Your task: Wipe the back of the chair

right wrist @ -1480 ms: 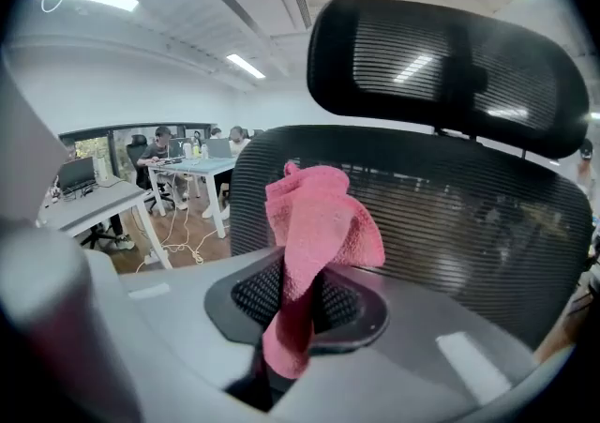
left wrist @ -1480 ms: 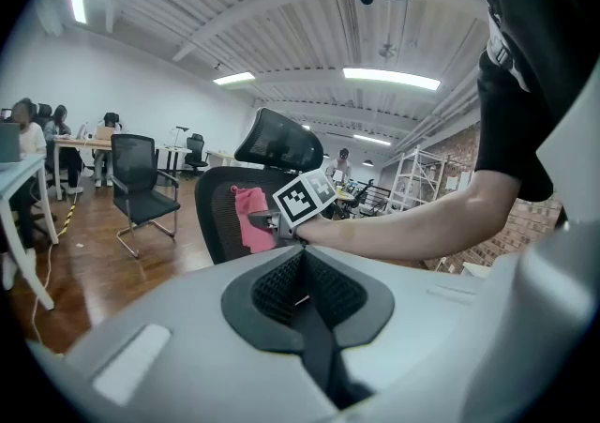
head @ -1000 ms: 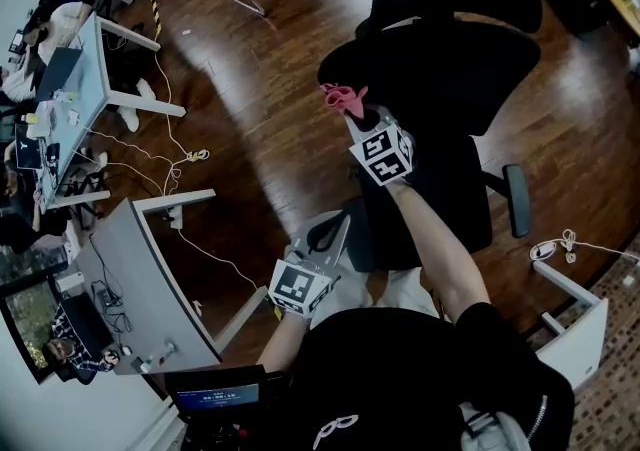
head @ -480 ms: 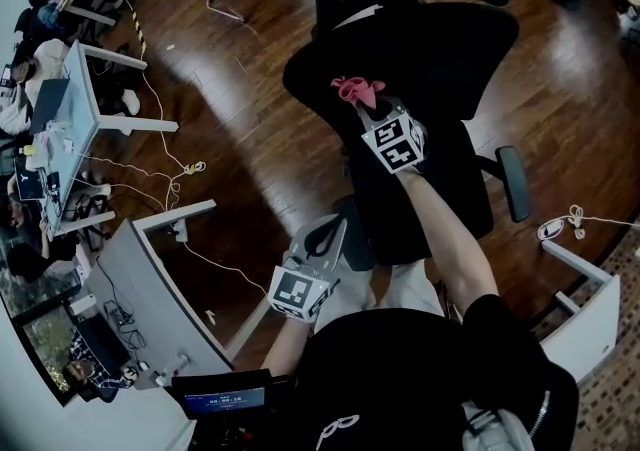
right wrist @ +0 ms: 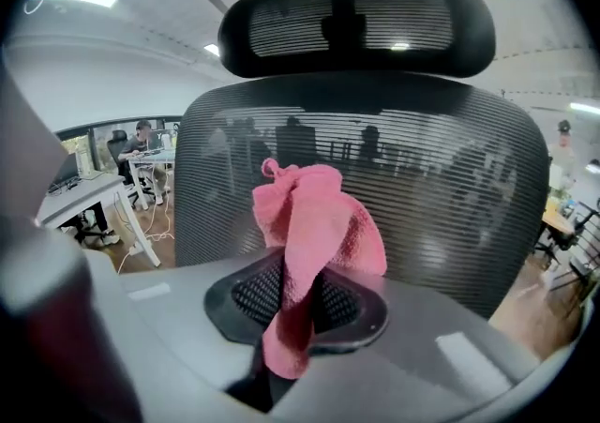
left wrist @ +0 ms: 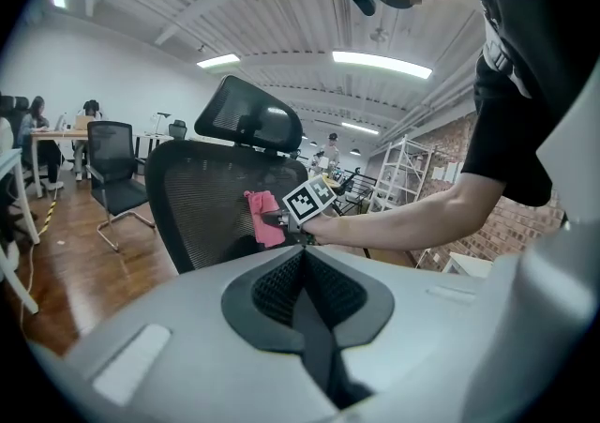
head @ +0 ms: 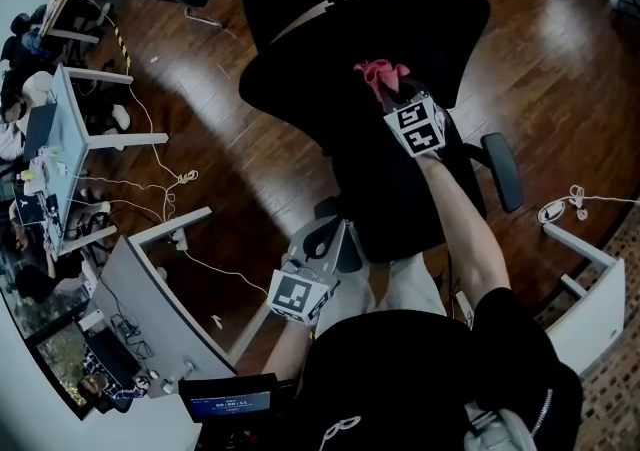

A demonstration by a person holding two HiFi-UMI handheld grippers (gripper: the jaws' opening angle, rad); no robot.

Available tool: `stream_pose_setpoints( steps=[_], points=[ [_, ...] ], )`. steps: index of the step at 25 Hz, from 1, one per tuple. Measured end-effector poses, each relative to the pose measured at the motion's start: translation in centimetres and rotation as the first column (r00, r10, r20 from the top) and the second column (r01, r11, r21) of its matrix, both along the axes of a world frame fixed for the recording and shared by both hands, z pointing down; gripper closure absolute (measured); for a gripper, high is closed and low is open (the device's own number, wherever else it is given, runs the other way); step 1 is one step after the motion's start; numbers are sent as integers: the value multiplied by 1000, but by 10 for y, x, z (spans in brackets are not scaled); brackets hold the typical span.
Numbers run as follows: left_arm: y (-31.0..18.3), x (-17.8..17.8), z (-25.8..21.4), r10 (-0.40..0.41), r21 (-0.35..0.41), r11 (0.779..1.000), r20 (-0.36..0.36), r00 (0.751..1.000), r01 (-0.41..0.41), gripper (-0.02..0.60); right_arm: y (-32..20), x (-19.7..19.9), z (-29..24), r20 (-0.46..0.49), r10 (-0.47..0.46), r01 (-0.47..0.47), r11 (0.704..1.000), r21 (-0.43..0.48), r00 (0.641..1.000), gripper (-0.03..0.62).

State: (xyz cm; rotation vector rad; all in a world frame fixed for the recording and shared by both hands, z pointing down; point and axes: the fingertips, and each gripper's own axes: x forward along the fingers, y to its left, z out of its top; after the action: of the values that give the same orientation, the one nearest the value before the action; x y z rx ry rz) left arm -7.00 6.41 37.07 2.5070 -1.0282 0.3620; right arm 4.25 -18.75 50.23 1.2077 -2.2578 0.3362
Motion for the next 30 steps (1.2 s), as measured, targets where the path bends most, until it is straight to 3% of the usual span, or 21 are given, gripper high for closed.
stream_pose_setpoints(
  steps=[17,24,30],
  points=[
    [-5,74,21,38,-34,999,-11,999,-38,594,-24,166,16,-20,194,-194,981,5,981,543],
    [-7,92,27,35,-26,999,-20,999,-36,594,-19,212,26,-22,272,-272,962,-11,962,543],
    [-12,101,21,39,-2,999,-23,999,-39,594,-17,211,29,-28,265,-265,964,-19,964,543]
  ],
)
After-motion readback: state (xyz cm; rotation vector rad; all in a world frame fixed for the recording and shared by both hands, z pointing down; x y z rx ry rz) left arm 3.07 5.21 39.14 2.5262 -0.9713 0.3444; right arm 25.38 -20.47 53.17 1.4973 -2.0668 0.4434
